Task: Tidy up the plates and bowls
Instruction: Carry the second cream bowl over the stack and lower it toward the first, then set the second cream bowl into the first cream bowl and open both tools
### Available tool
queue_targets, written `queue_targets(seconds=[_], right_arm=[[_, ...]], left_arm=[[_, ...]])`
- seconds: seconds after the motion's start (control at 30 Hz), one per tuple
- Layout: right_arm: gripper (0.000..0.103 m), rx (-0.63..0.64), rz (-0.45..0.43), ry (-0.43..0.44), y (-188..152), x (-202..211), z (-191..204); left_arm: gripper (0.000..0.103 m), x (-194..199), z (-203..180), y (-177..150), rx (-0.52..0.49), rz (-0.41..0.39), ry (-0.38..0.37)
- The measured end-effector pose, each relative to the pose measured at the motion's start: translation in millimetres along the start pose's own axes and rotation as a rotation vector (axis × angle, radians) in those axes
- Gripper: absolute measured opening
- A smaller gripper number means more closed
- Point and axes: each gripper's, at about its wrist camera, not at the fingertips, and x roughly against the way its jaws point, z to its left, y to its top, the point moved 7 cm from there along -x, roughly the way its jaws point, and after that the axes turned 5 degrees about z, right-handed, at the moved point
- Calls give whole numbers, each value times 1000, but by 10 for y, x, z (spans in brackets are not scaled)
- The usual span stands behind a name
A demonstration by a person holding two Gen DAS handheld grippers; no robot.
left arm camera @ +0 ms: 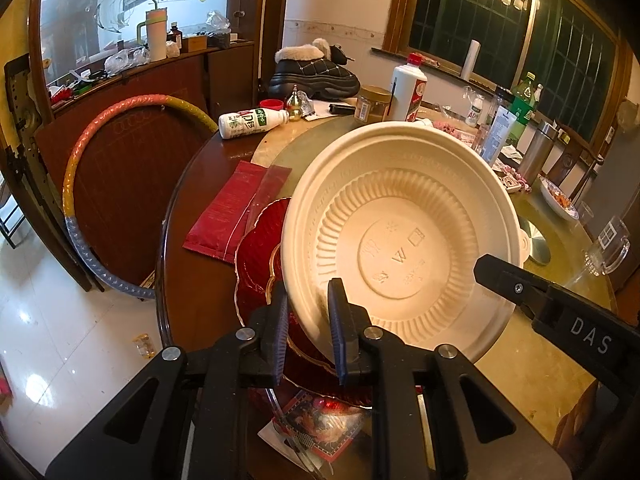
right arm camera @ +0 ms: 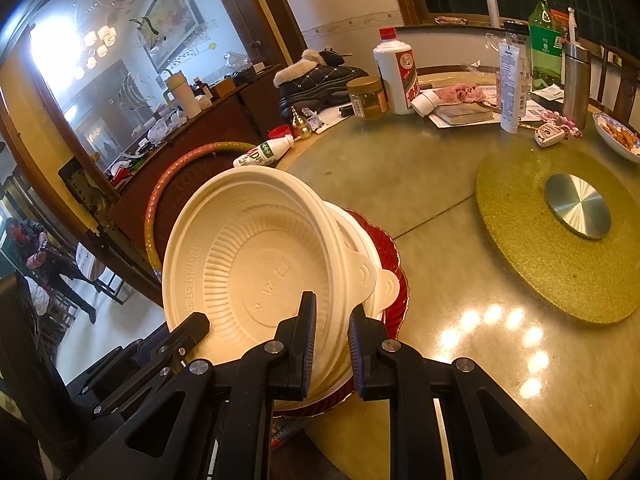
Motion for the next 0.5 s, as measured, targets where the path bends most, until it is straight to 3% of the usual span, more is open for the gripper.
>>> queue_targets(seconds=[0.5], right_arm=[[17, -7, -5, -14, 23, 5, -14]], left_arm=[[17, 33, -17, 28, -6, -11, 6]])
